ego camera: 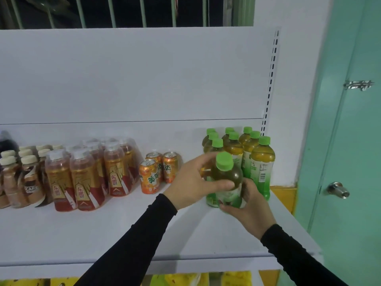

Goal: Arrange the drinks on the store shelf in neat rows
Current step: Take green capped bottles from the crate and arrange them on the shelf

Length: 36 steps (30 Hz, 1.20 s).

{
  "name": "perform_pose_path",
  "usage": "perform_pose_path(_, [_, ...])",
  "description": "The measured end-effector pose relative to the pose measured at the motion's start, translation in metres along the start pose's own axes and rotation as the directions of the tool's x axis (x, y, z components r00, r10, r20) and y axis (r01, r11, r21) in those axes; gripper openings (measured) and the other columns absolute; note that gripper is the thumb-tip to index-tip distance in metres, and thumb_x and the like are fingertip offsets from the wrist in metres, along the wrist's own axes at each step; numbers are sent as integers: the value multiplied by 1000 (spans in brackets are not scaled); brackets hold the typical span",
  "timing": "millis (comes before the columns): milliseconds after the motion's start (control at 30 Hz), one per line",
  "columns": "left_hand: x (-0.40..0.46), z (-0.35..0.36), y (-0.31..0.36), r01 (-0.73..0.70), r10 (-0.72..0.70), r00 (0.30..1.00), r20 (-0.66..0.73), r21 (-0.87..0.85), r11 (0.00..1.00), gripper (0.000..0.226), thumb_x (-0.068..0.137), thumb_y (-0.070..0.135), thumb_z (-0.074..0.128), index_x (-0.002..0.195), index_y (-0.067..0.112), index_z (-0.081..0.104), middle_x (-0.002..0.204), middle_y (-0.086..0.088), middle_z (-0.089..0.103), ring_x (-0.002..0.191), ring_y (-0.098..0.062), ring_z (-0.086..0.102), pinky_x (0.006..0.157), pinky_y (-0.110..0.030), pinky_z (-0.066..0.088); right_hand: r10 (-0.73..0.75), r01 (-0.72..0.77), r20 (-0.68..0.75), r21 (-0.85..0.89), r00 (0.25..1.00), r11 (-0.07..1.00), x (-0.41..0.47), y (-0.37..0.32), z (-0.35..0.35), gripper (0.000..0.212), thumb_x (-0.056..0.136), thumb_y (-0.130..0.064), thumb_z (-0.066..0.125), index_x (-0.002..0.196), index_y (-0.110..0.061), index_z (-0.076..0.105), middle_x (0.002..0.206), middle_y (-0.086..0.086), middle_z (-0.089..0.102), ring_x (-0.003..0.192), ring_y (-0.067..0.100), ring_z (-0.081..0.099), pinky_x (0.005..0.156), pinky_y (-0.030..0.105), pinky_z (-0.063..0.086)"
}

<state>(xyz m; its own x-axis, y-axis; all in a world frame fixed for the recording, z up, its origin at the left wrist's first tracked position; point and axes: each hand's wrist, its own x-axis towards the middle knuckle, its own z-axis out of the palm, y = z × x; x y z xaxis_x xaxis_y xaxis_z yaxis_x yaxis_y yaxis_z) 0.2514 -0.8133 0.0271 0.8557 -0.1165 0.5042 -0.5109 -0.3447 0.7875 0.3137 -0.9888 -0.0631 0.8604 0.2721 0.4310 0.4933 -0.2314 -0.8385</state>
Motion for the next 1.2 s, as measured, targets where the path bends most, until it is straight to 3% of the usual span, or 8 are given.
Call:
perform_pose_path(200, [-4,22,-11,-68,62,994,91,66,995,55,71,15,90,116,36,67,118,14,70,116,-8,63,104,-36,50,-43,30,-63,-195,997,980,-7,14,-15,69,66,-24,90,116,-46,47,119,-12,61,108,8,59,91,33,51])
perform_pose_path(433, [10,24,-1,-124,117,992,52,142,982,51,72,35,85,117,45,62,121,15,66,116,-5,60,100,-33,52,-9,3,-23,-228,1000,974,-9,25,-27,63,66,-32,88,115,-46,53,116,-16,65,107,6,60,91,34,53])
perform_pose_path(633, [47,17,33,-170,84,976,200,466,868,35,90,31,73,124,26,70,119,14,67,105,3,59,94,-17,48,60,-47,104,-126,993,991,-8,30,-36,63,71,-20,88,117,-46,55,111,-32,66,108,-6,61,96,21,50])
perform_pose_path(733, [72,22,39,-148,34,978,204,572,807,37,88,38,74,123,26,71,114,7,70,103,-8,61,92,-23,47,90,-75,160,-102,983,992,-6,31,-39,59,76,-25,84,126,-38,54,117,-29,65,113,-5,59,101,25,49])
perform_pose_path(833, [100,28,35,-125,1,982,188,650,750,34,90,37,72,120,22,72,108,4,70,100,-14,60,90,-30,47,108,-63,196,-221,975,973,-5,30,-46,56,84,-43,73,134,-34,51,128,-24,61,120,-3,55,103,21,45])
perform_pose_path(967, [128,35,23,-80,-44,987,154,711,698,29,92,33,69,115,15,73,80,15,54,82,-10,50,76,-23,37,198,-44,241,-525,950,850,-9,36,-61,82,87,-64,55,152,-19,32,153,-4,39,138,10,39,106,15,29])
perform_pose_path(1067, [142,41,12,-15,-82,992,96,732,682,30,93,29,69,118,12,72,100,2,63,94,-15,55,80,-23,38,289,-40,280,-650,915,759,-16,43,-69,110,73,-87,30,156,-15,19,160,2,25,145,16,28,115,24,24])
perform_pose_path(1200, [152,51,3,56,-99,995,14,744,665,29,94,22,67,119,9,71,118,-5,65,109,-23,59,88,-28,45,279,16,272,-742,921,670,-16,64,-76,126,60,-98,0,152,-17,27,156,4,32,141,19,30,117,34,26])
